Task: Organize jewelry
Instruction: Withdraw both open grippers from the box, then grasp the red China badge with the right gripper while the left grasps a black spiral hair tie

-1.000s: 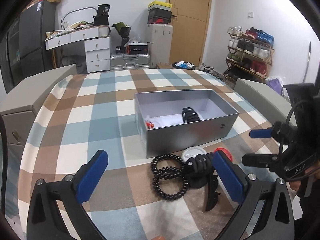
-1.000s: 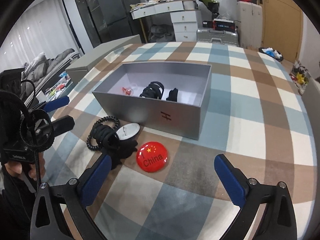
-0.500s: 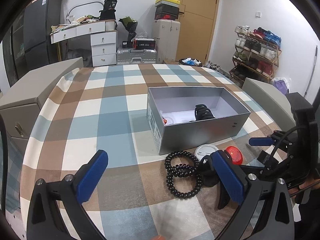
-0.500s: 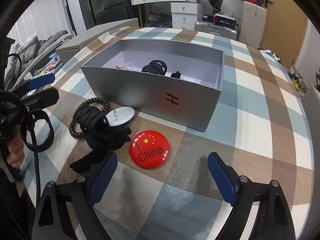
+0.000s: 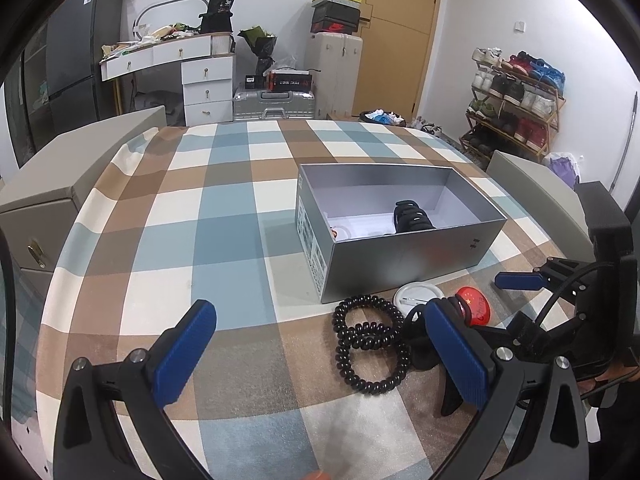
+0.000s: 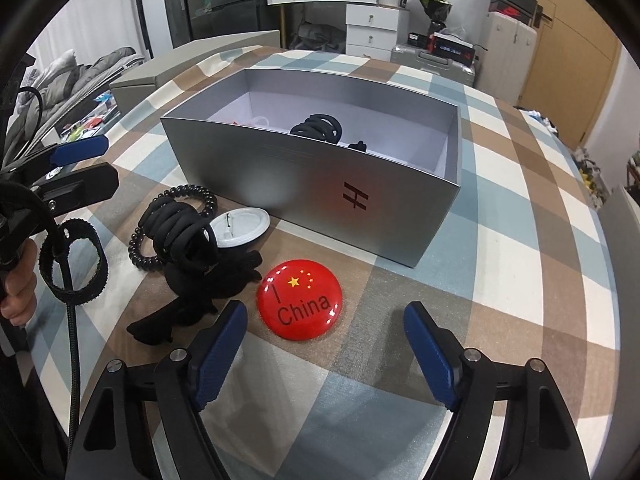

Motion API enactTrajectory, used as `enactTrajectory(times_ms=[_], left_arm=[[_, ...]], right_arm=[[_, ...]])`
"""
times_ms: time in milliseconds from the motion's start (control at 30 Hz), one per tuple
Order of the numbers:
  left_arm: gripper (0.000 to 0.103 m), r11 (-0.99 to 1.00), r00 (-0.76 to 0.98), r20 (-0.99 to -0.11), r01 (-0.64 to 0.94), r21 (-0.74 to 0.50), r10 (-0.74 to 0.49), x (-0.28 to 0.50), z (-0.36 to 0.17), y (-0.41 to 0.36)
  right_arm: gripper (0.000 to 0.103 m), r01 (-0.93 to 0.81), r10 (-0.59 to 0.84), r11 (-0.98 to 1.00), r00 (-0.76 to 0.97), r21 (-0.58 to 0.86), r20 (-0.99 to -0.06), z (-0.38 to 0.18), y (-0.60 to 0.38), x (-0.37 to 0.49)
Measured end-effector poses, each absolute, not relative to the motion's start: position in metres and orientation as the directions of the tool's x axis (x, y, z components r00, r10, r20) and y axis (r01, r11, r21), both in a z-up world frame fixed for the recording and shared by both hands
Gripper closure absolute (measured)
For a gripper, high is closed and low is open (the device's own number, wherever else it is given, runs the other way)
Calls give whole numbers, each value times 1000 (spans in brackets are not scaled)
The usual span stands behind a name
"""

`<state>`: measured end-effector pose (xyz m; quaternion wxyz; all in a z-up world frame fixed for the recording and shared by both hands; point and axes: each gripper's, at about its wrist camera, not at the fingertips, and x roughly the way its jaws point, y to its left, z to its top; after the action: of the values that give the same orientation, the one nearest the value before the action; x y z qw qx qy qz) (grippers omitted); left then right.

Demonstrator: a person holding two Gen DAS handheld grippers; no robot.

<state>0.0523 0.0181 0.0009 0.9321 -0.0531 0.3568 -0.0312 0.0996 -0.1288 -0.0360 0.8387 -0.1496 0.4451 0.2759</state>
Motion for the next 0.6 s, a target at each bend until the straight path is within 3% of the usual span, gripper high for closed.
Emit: enactTrajectory(times_ms=[300,400,533,600], left_arm=[[1,993,737,-669,21,-118,-96,53,0,18],[1,993,735,-672,22,-118,-95,53,-1,17],[1,993,732,-674,25,-113,-95,54,-1,17],[1,994,731,-676,25,-110,-93,54,-2,17]], right_arm=[[30,-589,331,808,460,-4,-824,-35,-129,101],[38,-603,343,798,459,-3,-820,-34,-126,99],[59,-617,356,787,455,-1,-816,-33,-127,99],[62,-620,361,785,450,5,-817,-32,-128,100]])
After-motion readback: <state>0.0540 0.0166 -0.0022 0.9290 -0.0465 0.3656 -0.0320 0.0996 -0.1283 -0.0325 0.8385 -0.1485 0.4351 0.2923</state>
